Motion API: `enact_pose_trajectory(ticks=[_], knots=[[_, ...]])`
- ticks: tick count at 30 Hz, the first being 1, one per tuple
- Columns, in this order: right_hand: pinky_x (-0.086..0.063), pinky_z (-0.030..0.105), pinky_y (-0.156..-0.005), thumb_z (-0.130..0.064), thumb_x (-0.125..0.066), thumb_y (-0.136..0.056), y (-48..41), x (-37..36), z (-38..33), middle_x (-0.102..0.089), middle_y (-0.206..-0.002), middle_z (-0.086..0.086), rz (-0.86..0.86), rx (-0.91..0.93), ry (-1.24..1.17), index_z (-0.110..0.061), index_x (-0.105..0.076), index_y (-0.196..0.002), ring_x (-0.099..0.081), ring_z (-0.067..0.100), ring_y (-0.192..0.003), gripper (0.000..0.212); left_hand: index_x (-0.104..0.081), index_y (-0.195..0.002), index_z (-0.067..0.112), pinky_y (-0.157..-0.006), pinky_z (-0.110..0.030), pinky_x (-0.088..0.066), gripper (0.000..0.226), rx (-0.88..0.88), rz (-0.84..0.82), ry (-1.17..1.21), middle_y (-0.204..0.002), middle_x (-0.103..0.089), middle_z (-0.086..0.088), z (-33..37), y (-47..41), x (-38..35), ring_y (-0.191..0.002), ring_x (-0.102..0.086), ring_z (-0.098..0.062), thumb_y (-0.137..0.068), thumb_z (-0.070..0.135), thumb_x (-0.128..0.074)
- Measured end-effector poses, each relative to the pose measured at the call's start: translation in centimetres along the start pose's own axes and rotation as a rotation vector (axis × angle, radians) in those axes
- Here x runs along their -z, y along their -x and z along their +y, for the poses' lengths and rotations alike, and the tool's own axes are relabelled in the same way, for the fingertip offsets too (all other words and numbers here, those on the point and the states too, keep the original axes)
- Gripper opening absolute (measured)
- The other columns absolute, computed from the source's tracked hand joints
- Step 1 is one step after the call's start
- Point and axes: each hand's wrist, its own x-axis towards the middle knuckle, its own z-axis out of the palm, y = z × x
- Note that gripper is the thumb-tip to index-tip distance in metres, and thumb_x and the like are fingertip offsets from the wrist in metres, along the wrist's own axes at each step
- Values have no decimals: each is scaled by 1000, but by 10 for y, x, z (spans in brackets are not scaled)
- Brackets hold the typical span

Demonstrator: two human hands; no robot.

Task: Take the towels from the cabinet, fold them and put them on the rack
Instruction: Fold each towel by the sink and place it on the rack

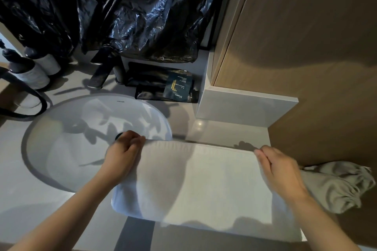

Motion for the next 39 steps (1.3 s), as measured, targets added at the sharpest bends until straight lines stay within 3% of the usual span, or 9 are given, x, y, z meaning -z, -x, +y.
enact_pose_trajectory(ticks=[3, 9, 15, 18, 23, 26, 29, 33, 39], knots=[[-39, 30, -50, -39, -37, -101, -17, -6, 2, -63, -68, 2, -55, 9, 142, -16, -60, -77, -59, 28, -55, 41, -64, -84, 15, -63, -28, -35, 14, -1, 29, -112, -79, -62, -1, -1, -25, -12, -74, -56, -20, -93, 25, -59], [-36, 33, -96, -51, -43, -98, -22, -43, 16, -68, -125, 0, -293, -82, 116, -18, -66, -122, -62, 23, -116, 47, -64, -73, 1, -61, -28, -33, 21, 120, 18, -213, -72, -53, -4, -41, -45, -58, -78, -55, -30, -88, 16, -62], [-50, 35, -80, -58, -32, -94, -15, -20, 48, -77, -96, -1, -103, 58, 178, -20, -75, -103, -73, 21, -84, 57, -54, -64, 19, -55, -15, -36, 28, 218, 14, -50, -60, -54, 5, -48, -46, -63, -57, -49, -8, -90, 18, -64], [-46, 34, -64, -52, -40, -93, -18, -21, 44, -69, -64, 4, 40, 92, 239, -16, -71, -79, -66, 27, -57, 49, -57, -71, 16, -56, -27, -33, 21, 215, -14, -83, -65, -52, 4, -42, -47, -62, -60, -47, -14, -91, 17, -62], [-37, 36, -83, -63, -28, -97, -25, -27, 65, -76, -82, 1, -167, -42, 400, -26, -76, -91, -71, 24, -82, 61, -62, -82, 1, -67, -31, -35, 17, 151, -25, -188, -81, -54, -8, -33, -44, -59, -76, -52, -29, -92, 15, -61], [-38, 34, -77, -62, -18, -95, -23, -29, 81, -72, -67, 3, -155, -72, 395, -27, -75, -82, -70, 27, -73, 68, -63, -91, -1, -77, -37, -38, 20, 118, -37, -355, -95, -57, -19, -24, -41, -57, -96, -55, -39, -92, 19, -61], [-31, 26, -53, -50, -42, -98, -22, -32, 79, -67, -56, 6, -48, -109, 311, -24, -76, -79, -67, 31, -57, 47, -63, -109, 2, -91, -41, -37, 30, -91, -21, -438, -116, -61, -21, -2, -33, -62, -111, -52, -40, -93, 26, -59], [-29, 24, -50, -45, -51, -96, -23, -32, 79, -65, -52, 5, -63, -123, 305, -28, -76, -81, -66, 30, -54, 34, -68, -111, 9, -86, -37, -51, 28, -624, -130, -436, -111, -68, -12, 42, -17, -88, -100, -65, -34, -84, 17, -62], [-27, 22, -48, -50, -40, -91, -27, -22, 77, -56, -43, 2, 104, -140, 211, -29, -38, -48, -57, 30, -41, 48, -65, -123, 17, -100, -39, -41, 37, -623, -322, -489, -125, -61, -1, 49, -5, -127, -112, -56, -30, -90, 35, -62]])
